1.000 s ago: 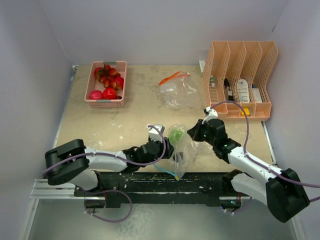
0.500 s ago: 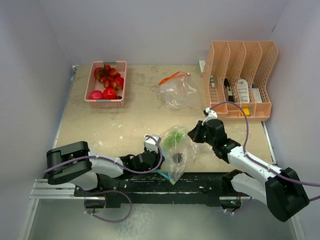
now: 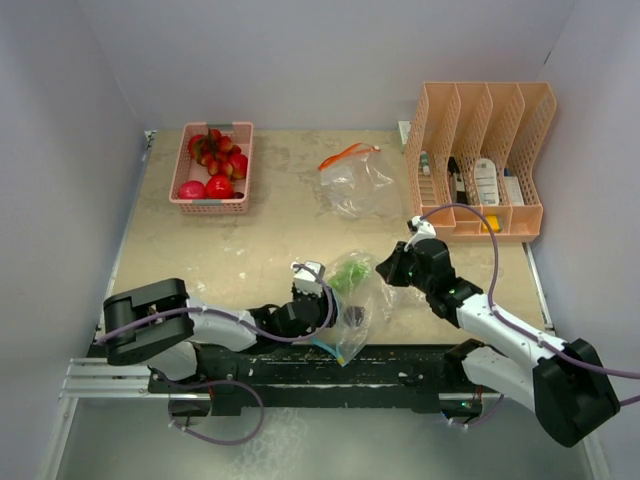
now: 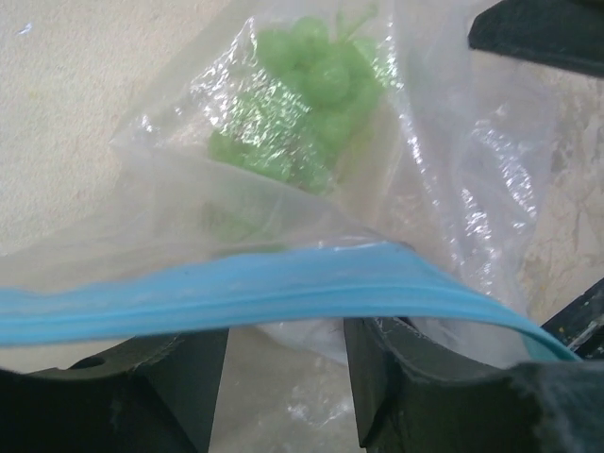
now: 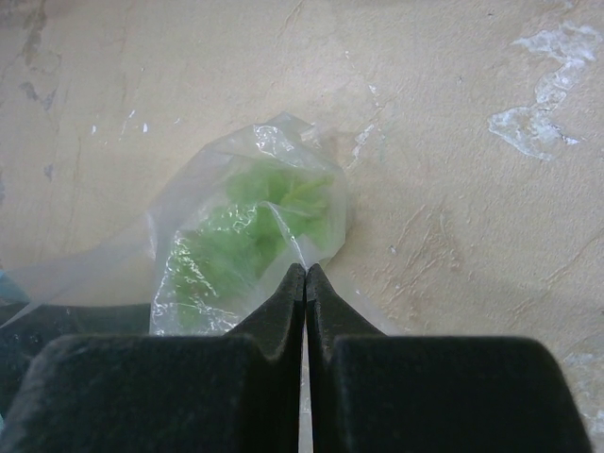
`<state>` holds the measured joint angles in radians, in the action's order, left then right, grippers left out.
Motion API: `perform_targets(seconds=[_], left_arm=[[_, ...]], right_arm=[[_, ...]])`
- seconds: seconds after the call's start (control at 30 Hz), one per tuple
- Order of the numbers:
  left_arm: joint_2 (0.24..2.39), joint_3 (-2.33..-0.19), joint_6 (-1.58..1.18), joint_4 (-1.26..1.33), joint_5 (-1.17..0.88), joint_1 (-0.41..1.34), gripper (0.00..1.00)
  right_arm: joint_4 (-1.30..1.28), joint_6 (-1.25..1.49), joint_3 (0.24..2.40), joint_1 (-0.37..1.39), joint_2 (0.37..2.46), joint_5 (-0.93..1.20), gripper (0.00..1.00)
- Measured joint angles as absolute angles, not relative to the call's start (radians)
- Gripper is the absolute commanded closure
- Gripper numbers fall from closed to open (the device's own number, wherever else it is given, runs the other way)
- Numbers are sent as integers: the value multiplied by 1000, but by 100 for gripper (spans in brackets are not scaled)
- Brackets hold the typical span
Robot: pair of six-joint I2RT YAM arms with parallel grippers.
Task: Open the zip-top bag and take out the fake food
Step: Pick up the fake fruit from the zipper food storage bag.
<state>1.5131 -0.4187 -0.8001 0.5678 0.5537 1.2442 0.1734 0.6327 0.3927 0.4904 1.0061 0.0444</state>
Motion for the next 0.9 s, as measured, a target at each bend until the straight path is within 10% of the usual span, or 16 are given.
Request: perform_targets(seconds=[0.3,0.63,0.9], left_arm=[[1591,-508,-739,555,501,1158,36],[1607,-511,-713,546,426,1089,92],[1418,-430,-718,488,398,1089,99]], right_arm=[[157,630,398,490,1006,44,100],[133,628,400,490,969,40,100],[133,626,400,490,973,12,100]])
